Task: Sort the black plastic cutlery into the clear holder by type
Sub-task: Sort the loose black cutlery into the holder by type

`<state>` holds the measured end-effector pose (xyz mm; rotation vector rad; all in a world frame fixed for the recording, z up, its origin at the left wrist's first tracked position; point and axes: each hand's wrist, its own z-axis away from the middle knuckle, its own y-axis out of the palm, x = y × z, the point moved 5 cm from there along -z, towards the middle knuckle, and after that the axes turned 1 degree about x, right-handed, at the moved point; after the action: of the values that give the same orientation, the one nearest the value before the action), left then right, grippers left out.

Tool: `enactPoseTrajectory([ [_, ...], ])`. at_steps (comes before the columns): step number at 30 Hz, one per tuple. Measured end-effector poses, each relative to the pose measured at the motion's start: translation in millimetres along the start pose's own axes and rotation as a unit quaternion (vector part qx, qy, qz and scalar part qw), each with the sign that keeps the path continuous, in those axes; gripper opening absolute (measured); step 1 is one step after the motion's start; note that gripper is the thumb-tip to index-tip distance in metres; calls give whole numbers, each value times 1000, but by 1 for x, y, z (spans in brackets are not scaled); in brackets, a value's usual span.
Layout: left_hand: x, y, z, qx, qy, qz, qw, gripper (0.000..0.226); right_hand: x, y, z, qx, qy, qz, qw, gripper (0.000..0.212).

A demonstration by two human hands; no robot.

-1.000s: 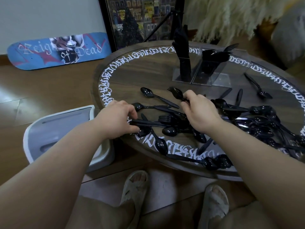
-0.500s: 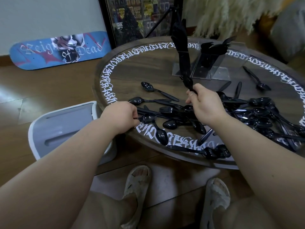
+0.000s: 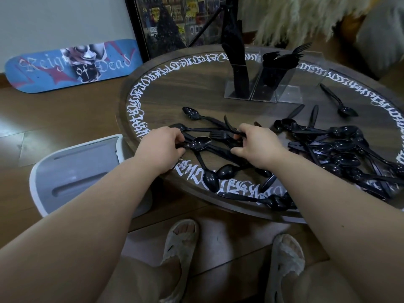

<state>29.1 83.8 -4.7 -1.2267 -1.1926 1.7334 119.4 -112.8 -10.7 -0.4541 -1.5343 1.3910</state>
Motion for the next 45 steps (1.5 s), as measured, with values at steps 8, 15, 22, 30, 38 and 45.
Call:
enactPoseTrajectory([
  [8, -5, 1, -1, -6, 12, 13, 1000, 29, -8, -1, -3, -7, 31, 32, 999, 14],
  [15, -9, -1, -3, -47, 6, 20, 999, 33, -7, -3, 1, 0, 31, 17, 999, 9],
  [22, -38, -8, 0, -82, 55, 40, 994, 25, -12, -22, 10, -43, 95, -204, 973, 12],
  [30, -93, 12, 13, 35, 104, 175, 978, 25, -8, -23, 21, -47, 120, -457, 880, 19],
  [38, -106, 14, 14, 75, 53, 318, 944, 12, -8, -39, 35, -55, 135, -480, 865, 27],
  [45, -104, 8, 8, 21, 5, 291, 956, 14, -25, -43, 41, -23, 190, -525, 829, 35],
])
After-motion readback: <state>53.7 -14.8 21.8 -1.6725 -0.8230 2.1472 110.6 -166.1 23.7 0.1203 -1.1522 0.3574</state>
